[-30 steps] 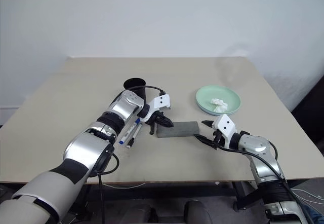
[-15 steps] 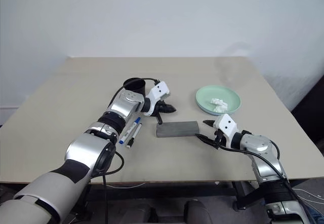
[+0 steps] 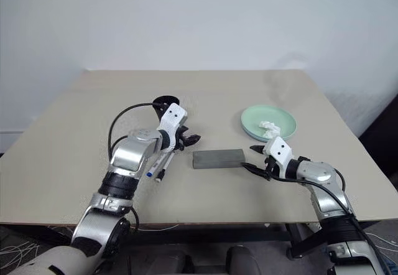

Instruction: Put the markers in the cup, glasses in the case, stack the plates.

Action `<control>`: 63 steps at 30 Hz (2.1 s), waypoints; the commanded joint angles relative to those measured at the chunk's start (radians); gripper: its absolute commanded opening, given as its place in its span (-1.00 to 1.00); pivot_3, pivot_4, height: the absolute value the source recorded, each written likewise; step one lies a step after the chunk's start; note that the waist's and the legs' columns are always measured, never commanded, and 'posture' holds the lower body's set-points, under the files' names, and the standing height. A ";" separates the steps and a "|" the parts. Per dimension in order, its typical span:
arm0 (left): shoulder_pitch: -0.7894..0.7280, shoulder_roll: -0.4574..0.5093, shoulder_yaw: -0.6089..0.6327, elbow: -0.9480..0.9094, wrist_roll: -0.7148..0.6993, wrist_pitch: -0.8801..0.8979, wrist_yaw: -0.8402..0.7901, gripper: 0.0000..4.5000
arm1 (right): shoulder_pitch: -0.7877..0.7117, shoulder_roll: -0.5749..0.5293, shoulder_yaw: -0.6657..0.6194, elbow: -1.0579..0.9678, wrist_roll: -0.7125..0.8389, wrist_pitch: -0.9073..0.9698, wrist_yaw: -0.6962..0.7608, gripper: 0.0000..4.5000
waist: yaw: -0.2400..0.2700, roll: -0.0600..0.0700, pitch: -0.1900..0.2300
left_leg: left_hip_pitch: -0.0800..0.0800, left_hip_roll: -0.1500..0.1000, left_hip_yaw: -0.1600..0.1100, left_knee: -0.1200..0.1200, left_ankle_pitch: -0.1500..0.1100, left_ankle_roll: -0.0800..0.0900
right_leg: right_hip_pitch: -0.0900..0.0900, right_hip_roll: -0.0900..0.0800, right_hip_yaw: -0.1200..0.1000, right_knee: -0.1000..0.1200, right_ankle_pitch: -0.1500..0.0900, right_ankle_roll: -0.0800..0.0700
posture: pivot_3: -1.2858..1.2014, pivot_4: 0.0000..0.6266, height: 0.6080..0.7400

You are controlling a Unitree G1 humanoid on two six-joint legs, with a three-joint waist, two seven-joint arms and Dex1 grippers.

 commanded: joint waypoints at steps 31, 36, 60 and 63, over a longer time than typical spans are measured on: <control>0.053 0.013 -0.029 -0.303 -0.092 0.582 0.341 0.28 | -0.081 0.012 -0.004 0.051 0.005 -0.046 0.027 0.45 | -0.003 0.000 0.000 | 0.001 -0.001 -0.001 -0.001 0.001 -0.001 | 0.000 0.000 0.000 0.000 -0.001 -0.001 | 0.03 -1.00 0.89; 0.056 0.012 -0.026 -0.289 -0.102 0.574 0.356 0.28 | -0.077 0.013 -0.005 0.051 0.004 -0.049 0.026 0.45 | -0.003 0.000 0.000 | 0.001 -0.001 -0.001 -0.001 0.001 -0.002 | 0.000 0.000 0.000 0.000 -0.001 -0.001 | 0.03 -1.00 0.89; 0.057 -0.028 0.024 -0.194 -0.148 0.578 0.399 0.28 | -0.077 0.013 -0.009 0.049 0.004 -0.052 0.018 0.45 | -0.003 0.000 0.000 | 0.001 -0.001 -0.001 -0.001 0.001 -0.002 | 0.000 0.000 0.000 0.000 -0.001 -0.001 | 0.03 -1.00 0.89; 0.057 -0.034 0.033 -0.187 -0.157 0.573 0.398 0.28 | -0.079 0.013 -0.009 0.051 0.004 -0.053 0.018 0.45 | -0.003 0.000 0.000 | 0.001 -0.001 -0.001 -0.001 0.001 -0.002 | 0.000 0.000 0.000 0.000 -0.001 -0.001 | 0.03 -1.00 0.89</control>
